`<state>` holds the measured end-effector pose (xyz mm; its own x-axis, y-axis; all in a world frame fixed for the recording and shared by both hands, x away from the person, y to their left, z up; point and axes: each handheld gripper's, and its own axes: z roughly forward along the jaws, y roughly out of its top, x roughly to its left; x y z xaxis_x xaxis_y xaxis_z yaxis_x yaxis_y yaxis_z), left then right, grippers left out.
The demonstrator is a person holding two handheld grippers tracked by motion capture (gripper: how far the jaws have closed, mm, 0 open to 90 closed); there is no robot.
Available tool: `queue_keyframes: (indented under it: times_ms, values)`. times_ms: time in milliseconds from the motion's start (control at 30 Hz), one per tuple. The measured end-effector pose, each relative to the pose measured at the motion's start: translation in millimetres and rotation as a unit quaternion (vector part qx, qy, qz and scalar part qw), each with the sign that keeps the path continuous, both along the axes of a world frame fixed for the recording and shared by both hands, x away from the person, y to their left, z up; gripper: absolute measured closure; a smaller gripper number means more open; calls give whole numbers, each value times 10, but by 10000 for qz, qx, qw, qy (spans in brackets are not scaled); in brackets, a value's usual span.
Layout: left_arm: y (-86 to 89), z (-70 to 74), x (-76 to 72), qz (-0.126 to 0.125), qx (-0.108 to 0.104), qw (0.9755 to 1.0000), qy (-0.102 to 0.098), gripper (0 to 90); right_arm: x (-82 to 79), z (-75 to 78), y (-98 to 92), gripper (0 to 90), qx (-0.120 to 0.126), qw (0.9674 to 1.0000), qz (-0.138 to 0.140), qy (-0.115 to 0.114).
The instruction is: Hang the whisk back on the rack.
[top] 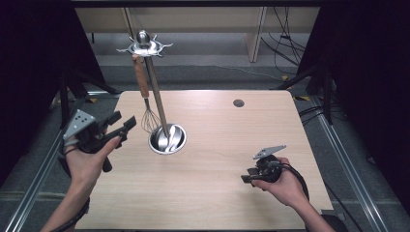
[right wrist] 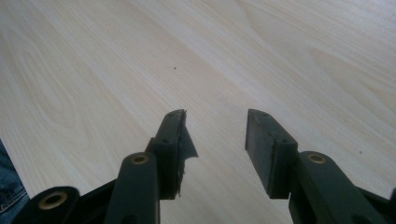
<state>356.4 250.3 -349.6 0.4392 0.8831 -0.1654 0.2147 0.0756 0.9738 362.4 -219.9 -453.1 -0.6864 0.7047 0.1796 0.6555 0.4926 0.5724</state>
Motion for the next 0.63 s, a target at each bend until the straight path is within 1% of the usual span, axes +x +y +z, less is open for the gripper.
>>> queue_keyframes:
  times_ms: [33,67,100,133,200,233,267,300,333,367,400,433,467,500,533,567,600,633]
  values:
    - [10,-99,-29,-6,29,10000,81,377,4,-7,-3,583,-19,10000,19,-41]
    - [16,-160,-46,-4,41,9999,122,373,5,-9,-3,581,-16,10000,18,-37]
    - [32,-271,-72,4,108,9998,187,372,6,-28,5,580,44,9999,-21,-102]
    - [41,-363,-96,32,187,9994,304,373,0,-18,6,579,80,10000,-52,-11]
    - [54,-535,-136,35,320,9982,510,376,0,-19,4,578,79,10000,-51,0]
    - [56,-653,-164,24,370,9972,650,376,0,-19,3,577,77,10000,-49,4]
    - [57,-717,-185,40,395,9965,740,377,1,-20,3,576,71,10000,-52,5]
    - [53,-820,-212,39,403,9956,846,378,2,-22,4,576,62,10000,-61,2]
    - [50,-876,-224,16,404,9952,891,383,4,-25,6,575,64,10000,-56,6]
    - [44,-952,-245,-20,442,9939,1015,386,13,-27,2,575,37,10000,-6,-43]
    - [35,-990,-254,-64,465,9931,1070,392,-2,-19,13,574,20,9999,-69,83]
    - [16,-1042,-265,-124,510,9923,1121,397,13,-29,3,574,2,10000,48,-46]
    - [1,-1071,-265,-195,512,9917,1166,404,3,-23,9,574,4,10000,19,35]
    - [-12,-1080,-268,-188,565,9904,1249,405,3,-27,8,573,6,10000,31,33]
    - [-22,-1093,-250,-266,534,9907,1223,405,4,-30,6,572,2,10000,31,38]
    - [-32,-1092,-241,-278,575,9904,1230,405,8,-44,6,572,35,10000,26,-14]
    - [-42,-1096,-234,-293,544,9906,1220,406,15,-39,2,569,-9,10000,2,5]
    - [-48,-1101,-230,-296,560,9906,1216,407,16,-37,4,566,-7,10000,-5,8]
